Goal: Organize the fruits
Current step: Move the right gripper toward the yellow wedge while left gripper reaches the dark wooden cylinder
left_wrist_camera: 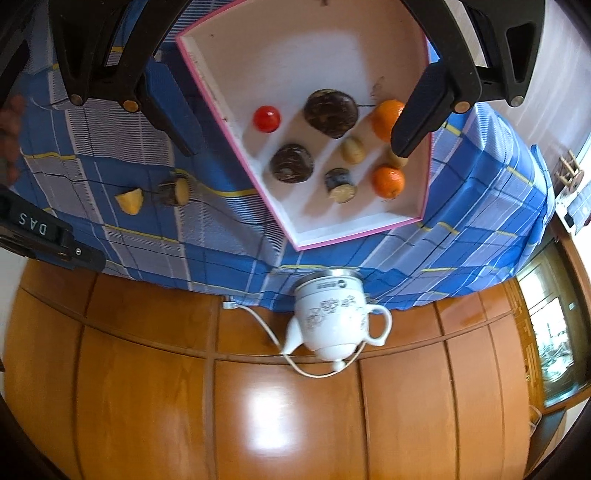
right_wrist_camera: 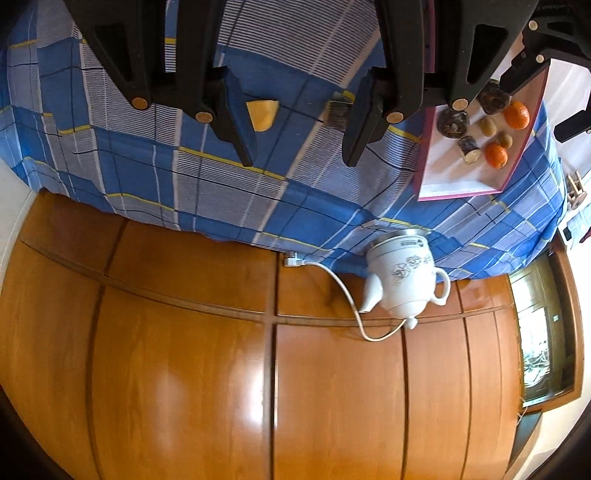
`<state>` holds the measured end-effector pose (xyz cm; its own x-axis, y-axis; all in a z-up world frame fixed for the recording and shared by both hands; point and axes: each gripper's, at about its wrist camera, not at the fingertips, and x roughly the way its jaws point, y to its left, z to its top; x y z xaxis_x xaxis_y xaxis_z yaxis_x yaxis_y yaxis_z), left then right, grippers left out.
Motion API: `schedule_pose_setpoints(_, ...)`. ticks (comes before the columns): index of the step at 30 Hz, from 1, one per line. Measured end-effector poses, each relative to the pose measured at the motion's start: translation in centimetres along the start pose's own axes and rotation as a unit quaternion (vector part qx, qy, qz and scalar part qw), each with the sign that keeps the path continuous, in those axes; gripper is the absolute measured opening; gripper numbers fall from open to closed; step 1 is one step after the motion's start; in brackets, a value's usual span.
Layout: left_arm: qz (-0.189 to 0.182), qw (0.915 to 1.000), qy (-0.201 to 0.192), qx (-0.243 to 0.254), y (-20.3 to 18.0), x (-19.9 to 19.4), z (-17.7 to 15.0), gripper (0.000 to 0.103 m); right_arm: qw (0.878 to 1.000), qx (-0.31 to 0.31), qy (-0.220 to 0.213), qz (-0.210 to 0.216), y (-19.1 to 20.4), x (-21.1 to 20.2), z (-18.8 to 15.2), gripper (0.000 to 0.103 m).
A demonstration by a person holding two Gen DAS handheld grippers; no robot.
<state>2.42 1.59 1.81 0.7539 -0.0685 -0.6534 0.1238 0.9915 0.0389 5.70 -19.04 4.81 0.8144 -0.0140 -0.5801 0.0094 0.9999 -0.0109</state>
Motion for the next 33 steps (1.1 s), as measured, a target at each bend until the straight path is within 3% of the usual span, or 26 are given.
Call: schedule_pose_setpoints(33, -0.072, 0.9944, 0.027, 0.072, -7.3, 2.7, 2.4, 0.102, 0.998, 0.049, 0.015, -0.038, -6.0, 1.6, -2.0, 0.05)
